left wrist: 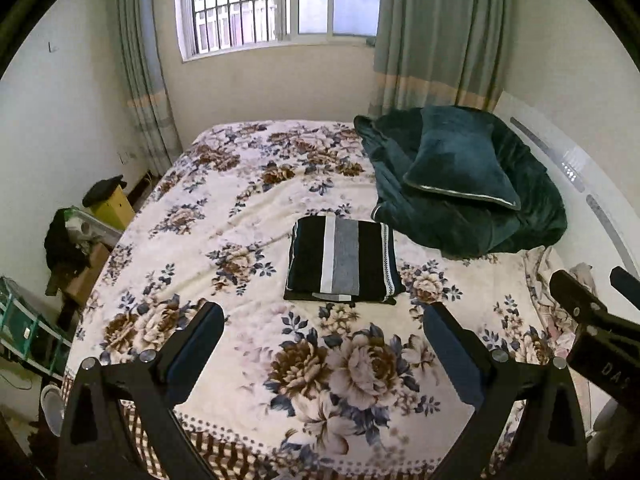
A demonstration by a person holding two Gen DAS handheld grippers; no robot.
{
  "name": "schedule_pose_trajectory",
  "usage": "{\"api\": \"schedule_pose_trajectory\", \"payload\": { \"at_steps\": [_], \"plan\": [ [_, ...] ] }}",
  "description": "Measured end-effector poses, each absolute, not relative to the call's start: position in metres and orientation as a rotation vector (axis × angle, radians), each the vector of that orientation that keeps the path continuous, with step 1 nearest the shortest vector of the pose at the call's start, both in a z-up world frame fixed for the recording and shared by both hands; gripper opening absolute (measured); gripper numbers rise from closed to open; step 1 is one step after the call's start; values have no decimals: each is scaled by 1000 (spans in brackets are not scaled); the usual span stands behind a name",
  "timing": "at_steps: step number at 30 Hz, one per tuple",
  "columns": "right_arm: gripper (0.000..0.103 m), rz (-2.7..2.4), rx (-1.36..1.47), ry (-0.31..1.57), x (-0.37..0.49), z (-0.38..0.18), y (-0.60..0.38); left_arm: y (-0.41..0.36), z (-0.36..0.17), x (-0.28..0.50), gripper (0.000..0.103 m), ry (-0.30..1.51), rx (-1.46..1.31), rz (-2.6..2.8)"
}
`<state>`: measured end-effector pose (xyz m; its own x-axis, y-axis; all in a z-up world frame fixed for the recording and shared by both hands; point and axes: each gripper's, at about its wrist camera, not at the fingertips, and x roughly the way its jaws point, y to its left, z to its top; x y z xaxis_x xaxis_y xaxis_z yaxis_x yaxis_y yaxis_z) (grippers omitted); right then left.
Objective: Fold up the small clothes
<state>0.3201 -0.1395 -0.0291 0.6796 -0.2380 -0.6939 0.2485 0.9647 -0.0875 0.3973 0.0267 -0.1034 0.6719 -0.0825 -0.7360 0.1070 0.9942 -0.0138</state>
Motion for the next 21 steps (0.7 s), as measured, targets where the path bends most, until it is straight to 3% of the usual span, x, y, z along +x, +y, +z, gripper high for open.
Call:
{"api": "schedule_pose_trajectory", "payload": {
  "at_steps": [8,21],
  "plan": [
    [103,-249,11,730,244,26,-127,33,-77,353,102,790,27,-100],
    [103,-236,11,705,197,50,-133,35,-60,320,103,747,8,-77]
  ]
}}
